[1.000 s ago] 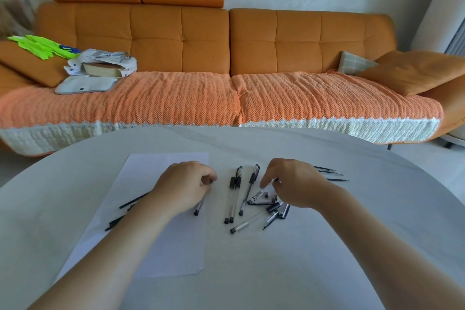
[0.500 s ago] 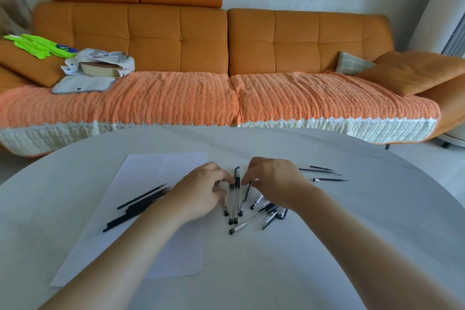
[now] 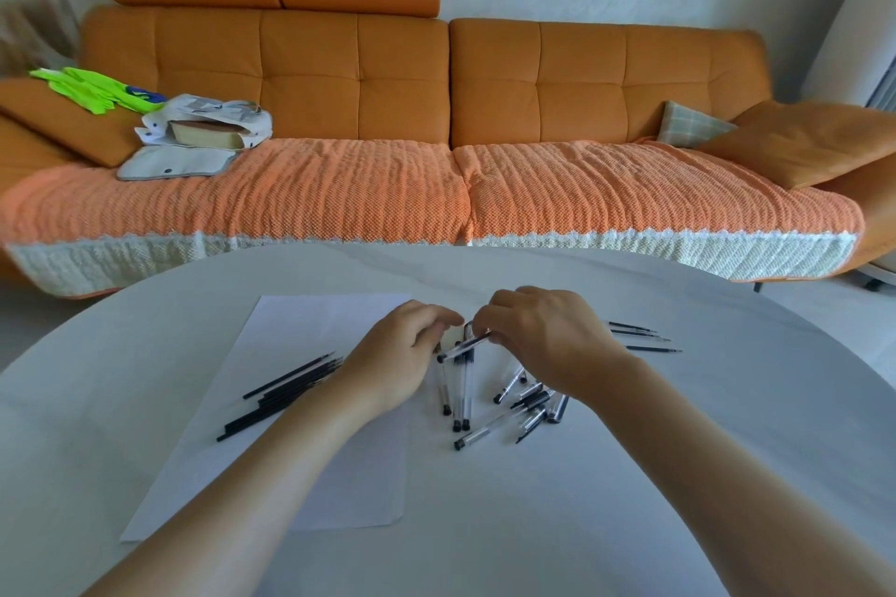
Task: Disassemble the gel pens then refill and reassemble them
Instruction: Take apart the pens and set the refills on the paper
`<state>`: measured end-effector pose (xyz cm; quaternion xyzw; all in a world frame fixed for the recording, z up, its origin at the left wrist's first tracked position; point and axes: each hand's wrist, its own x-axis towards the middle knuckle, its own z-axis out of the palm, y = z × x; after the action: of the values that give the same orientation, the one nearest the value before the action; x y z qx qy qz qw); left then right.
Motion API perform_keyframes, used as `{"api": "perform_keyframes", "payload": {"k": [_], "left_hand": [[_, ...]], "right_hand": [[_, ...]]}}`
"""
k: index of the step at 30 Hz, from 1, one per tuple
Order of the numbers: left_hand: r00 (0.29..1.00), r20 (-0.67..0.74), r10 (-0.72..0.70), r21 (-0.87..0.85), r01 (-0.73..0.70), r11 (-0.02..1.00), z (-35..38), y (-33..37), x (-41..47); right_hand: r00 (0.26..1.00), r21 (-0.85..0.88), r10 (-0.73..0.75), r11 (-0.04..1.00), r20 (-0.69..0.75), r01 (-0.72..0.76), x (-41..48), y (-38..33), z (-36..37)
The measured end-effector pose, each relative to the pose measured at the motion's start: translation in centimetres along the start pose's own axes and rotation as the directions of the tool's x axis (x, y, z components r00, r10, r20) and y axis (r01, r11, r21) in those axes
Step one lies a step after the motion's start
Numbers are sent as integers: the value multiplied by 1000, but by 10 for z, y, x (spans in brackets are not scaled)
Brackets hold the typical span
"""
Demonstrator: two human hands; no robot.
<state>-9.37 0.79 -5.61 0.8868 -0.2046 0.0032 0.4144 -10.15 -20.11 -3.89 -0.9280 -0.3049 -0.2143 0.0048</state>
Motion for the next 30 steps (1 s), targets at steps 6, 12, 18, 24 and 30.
{"api": "perform_keyframes", "payload": {"k": [6,12,18,24,30], "left_hand": [[994,67,81,151,-90,984,-20,15,-4],[942,-46,333,447,-278,850,-27,9,1],[888,3,459,675,-340,654,-18,10,-2],[933,89,349,600,-330,729,1,18,-4],[886,56,460,606,-396,689,-6,14,-2]], "right_hand": [[995,35,52,998,-81,-50,1,-9,-8],[962,248,199,938,188,-242,-1,-12,-11],[937,273,252,909,242,-315,-1,-16,-10],[942,250,224,925,249,-286,-7,-21,-8],[962,268,212,930,171,-253,-10,-19,-14]]}}
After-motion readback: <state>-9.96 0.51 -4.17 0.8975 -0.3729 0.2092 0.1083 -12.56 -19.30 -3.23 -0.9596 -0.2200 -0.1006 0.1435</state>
